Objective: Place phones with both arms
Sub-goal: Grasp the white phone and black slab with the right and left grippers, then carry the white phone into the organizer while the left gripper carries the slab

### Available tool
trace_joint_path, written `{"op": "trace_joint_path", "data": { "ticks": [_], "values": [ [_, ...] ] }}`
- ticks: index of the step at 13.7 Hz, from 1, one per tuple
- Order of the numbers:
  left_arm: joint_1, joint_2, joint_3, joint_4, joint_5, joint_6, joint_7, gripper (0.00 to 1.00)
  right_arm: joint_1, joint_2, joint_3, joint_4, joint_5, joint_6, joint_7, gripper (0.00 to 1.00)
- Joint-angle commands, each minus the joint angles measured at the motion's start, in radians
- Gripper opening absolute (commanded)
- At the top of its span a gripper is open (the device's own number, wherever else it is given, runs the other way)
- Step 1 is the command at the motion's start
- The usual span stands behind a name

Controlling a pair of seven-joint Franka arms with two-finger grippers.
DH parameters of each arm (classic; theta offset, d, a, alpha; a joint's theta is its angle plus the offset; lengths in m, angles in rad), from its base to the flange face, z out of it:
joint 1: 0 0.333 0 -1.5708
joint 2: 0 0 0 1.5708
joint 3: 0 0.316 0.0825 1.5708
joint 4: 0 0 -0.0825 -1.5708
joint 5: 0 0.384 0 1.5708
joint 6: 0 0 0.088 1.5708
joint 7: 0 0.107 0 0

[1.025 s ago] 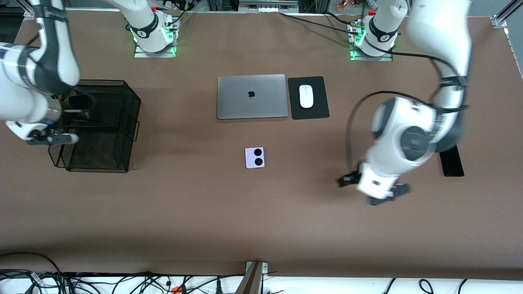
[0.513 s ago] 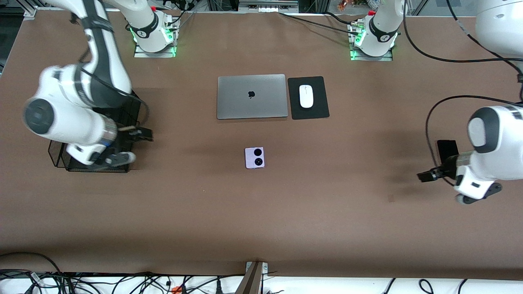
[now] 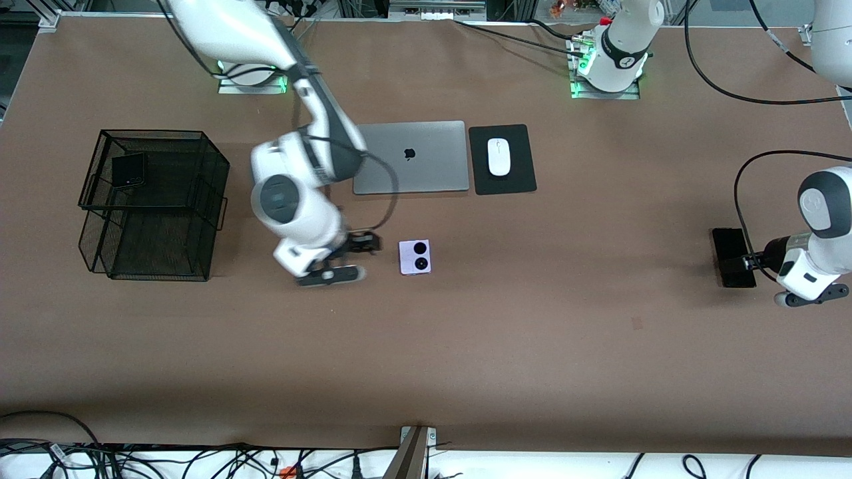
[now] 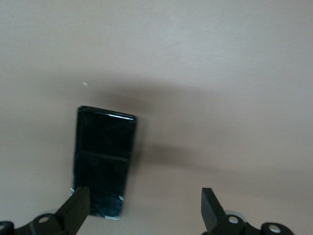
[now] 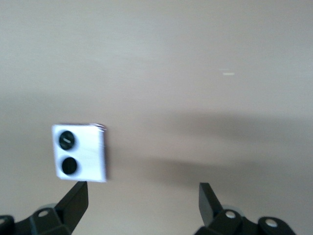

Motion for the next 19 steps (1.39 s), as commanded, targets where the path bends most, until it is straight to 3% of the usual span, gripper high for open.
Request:
{"op": "trace_joint_path", "data": {
  "ticks": [1,7,14,17,18,19],
  "values": [
    [0.094,-0.027,-0.018,-0.117,0.024,0.143,0.115,1.0,0.084,0.107,-0.014,0.083,0.008,0.076,0.153,1.0],
    [0.104,0.041,-0.018,-0.162,0.025,0.294,0.141,1.0,0.152,0.228,-0.018,0.133,-0.083,0.14,0.309,1.0],
    [0.102,0.044,-0.024,-0.162,0.036,0.296,0.163,1.0,0.17,0.273,-0.019,0.136,-0.115,0.214,0.325,0.98],
    [0.111,0.034,-0.023,-0.161,0.079,0.296,0.163,1.0,0.17,0.276,-0.019,0.136,-0.119,0.21,0.322,0.39],
    [0.111,0.036,-0.023,-0.161,0.079,0.296,0.161,1.0,0.17,0.268,-0.021,0.136,-0.119,0.204,0.316,0.27],
    [0.111,0.039,-0.024,-0.161,0.079,0.297,0.161,1.0,0.166,0.254,-0.022,0.136,-0.118,0.184,0.311,0.24]
  ]
}}
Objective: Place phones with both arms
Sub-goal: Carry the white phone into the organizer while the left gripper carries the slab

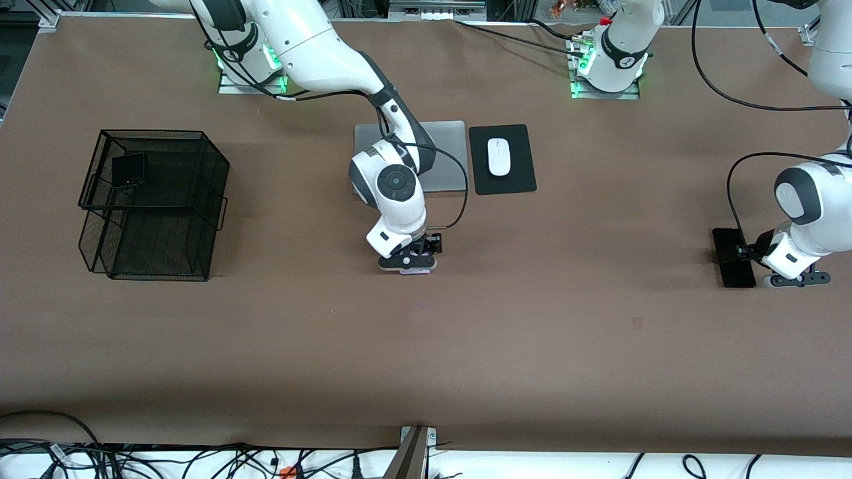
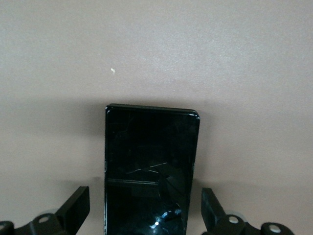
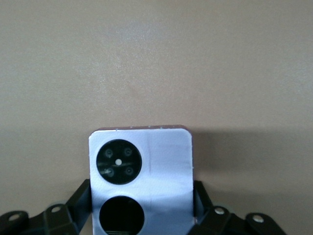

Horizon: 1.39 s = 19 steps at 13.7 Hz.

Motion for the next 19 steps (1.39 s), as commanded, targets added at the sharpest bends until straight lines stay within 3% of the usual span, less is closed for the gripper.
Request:
{"op": "trace_joint_path", "data": {
  "ticks": [1,4,10,16,19],
  "values": [
    [0.004,-0.008,-0.004,-0.009,0.026,0.008,0.008,1.0,0.0,-0.018,-0.017,0.024,-0.013,-0.07,0.006,0.24],
    [0.004,-0.008,-0.002,-0.011,0.026,0.008,0.008,1.0,-0.02,-0.124,-0.074,0.024,0.0,-0.277,-0.058,0.24],
    [0.004,-0.005,-0.004,-0.015,0.026,0.02,-0.001,1.0,-0.245,-0.348,-0.091,0.009,0.0,-0.667,-0.303,0.24],
    [0.002,0.005,-0.002,-0.015,0.026,0.022,-0.002,1.0,-0.25,-0.566,-0.339,-0.183,-0.024,-0.843,-0.483,0.24],
    [0.005,0.02,-0.002,-0.014,0.026,0.031,0.0,1.0,-0.25,-0.668,-0.411,-0.311,-0.108,-0.844,-0.553,0.24]
  ]
}}
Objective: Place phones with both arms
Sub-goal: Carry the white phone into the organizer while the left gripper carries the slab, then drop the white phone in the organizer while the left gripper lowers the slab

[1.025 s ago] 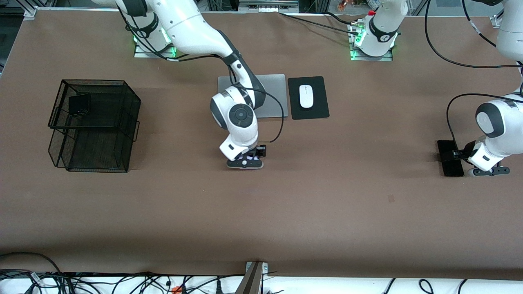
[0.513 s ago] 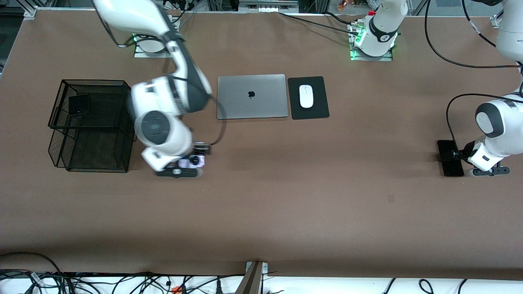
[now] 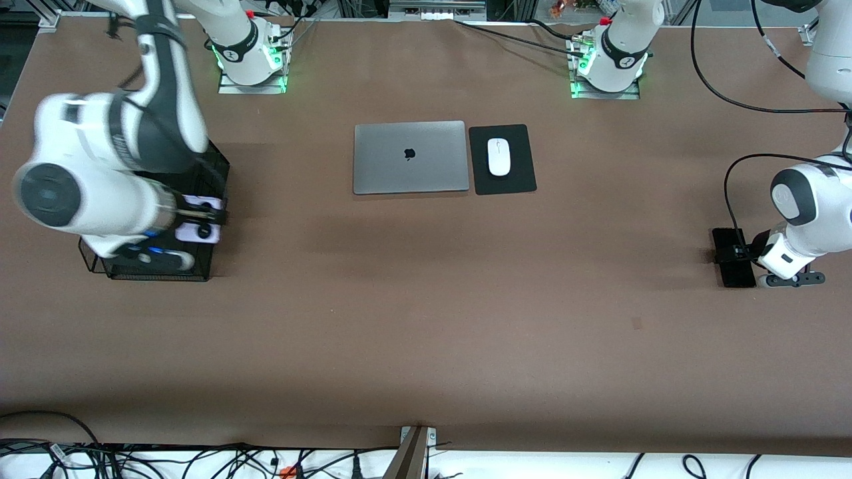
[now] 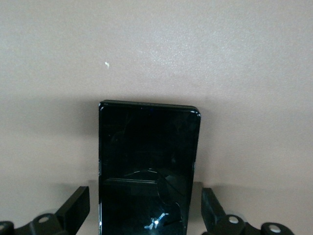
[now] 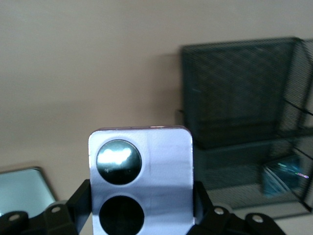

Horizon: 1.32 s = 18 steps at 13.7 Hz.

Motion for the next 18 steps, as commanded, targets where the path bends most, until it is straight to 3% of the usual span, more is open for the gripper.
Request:
{"op": "trace_joint_path", "data": {
  "ticks": [1,3,5,7,9,11,12,14,16,18],
  "values": [
    [0.006,0.013,-0.002,-0.011,0.026,0.039,0.0,1.0,0.02,-0.149,-0.048,-0.186,-0.059,0.023,-0.037,0.24],
    [0.006,0.022,-0.002,-0.008,0.026,0.044,0.0,1.0,0.019,-0.205,-0.069,-0.28,-0.098,0.056,-0.037,0.24],
    [0.004,0.022,-0.002,-0.006,0.026,0.044,-0.008,0.72,0.019,-0.297,-0.077,-0.418,-0.126,0.137,-0.037,0.24],
    [0.004,0.013,-0.002,-0.005,0.026,0.038,-0.008,0.33,0.019,-0.382,-0.101,-0.547,-0.14,0.211,-0.037,0.24],
    [0.001,-0.007,-0.004,0.0,0.026,0.03,-0.005,0.07,0.019,-0.44,-0.112,-0.648,-0.18,0.273,-0.038,0.24],
    [-0.01,-0.067,-0.013,0.003,0.024,-0.025,-0.003,0.03,0.019,-0.457,-0.143,-0.693,-0.201,0.308,-0.04,0.24],
    [-0.014,-0.105,-0.051,0.018,0.021,-0.086,-0.009,0.03,0.019,-0.46,-0.148,-0.71,-0.201,0.322,-0.04,0.24],
    [-0.014,-0.16,-0.143,0.073,0.0,-0.238,-0.038,0.04,0.019,-0.462,-0.158,-0.751,-0.203,0.368,-0.046,0.24],
    [-0.014,-0.174,-0.284,0.142,-0.014,-0.368,-0.153,0.04,0.019,-0.463,-0.178,-0.8,-0.203,0.418,-0.07,0.24],
    [-0.034,-0.167,-0.409,0.191,-0.015,-0.402,-0.323,0.04,0.019,-0.457,-0.212,-0.814,-0.203,0.455,-0.116,0.25]
  ]
}}
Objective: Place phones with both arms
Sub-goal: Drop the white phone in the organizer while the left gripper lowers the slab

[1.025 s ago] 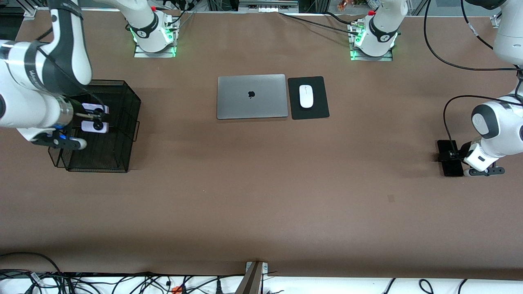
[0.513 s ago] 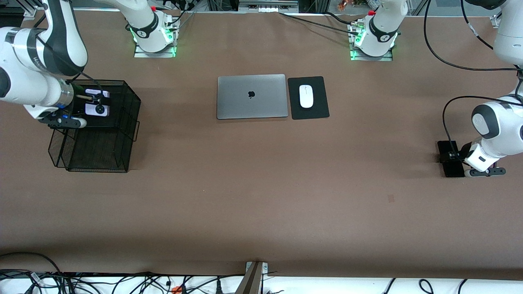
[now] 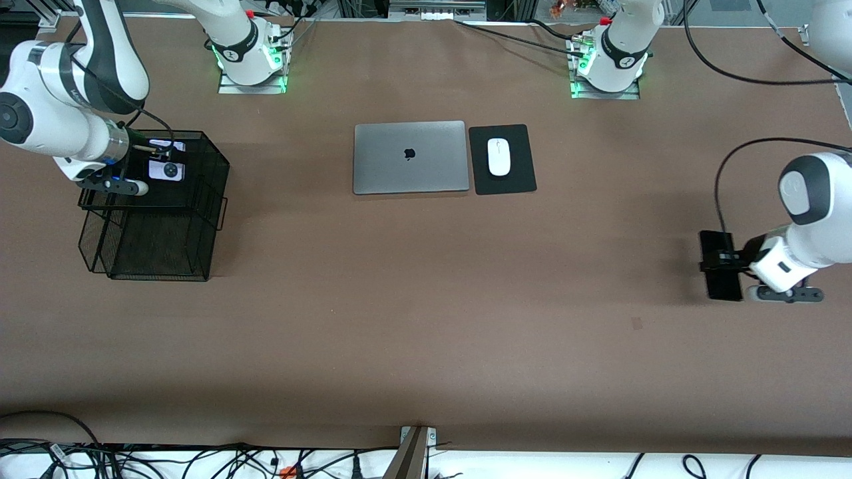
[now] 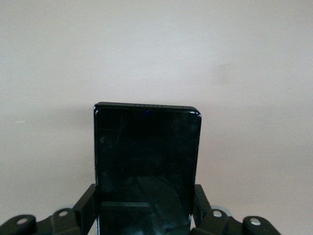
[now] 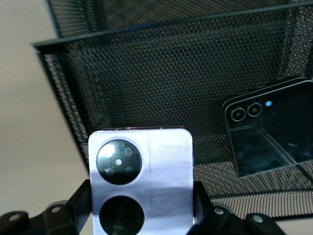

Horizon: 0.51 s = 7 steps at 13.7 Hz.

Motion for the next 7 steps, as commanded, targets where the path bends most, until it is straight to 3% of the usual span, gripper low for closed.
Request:
{"op": "trace_joint_path", "data": {
  "ticks": [1,3,5,6,7],
  "values": [
    [-0.036,0.009,-0.131,0.07,-0.01,-0.049,-0.212,0.03,0.016,-0.027,-0.047,-0.038,-0.021,0.055,-0.052,0.28],
    [-0.107,0.048,-0.187,0.142,-0.035,-0.049,-0.37,0.0,0.014,-0.027,-0.048,-0.042,-0.019,0.062,-0.052,0.38],
    [-0.224,0.094,-0.186,0.199,-0.056,-0.049,-0.484,0.0,0.016,-0.02,-0.047,-0.042,-0.019,0.08,-0.047,0.45],
    [-0.262,0.114,-0.186,0.215,-0.055,-0.046,-0.535,0.0,0.016,-0.018,-0.047,-0.041,-0.019,0.091,-0.047,0.78],
    [-0.311,0.144,-0.186,0.247,-0.056,-0.044,-0.584,0.0,0.016,-0.02,-0.047,-0.038,-0.019,0.086,-0.047,0.85]
  ]
}}
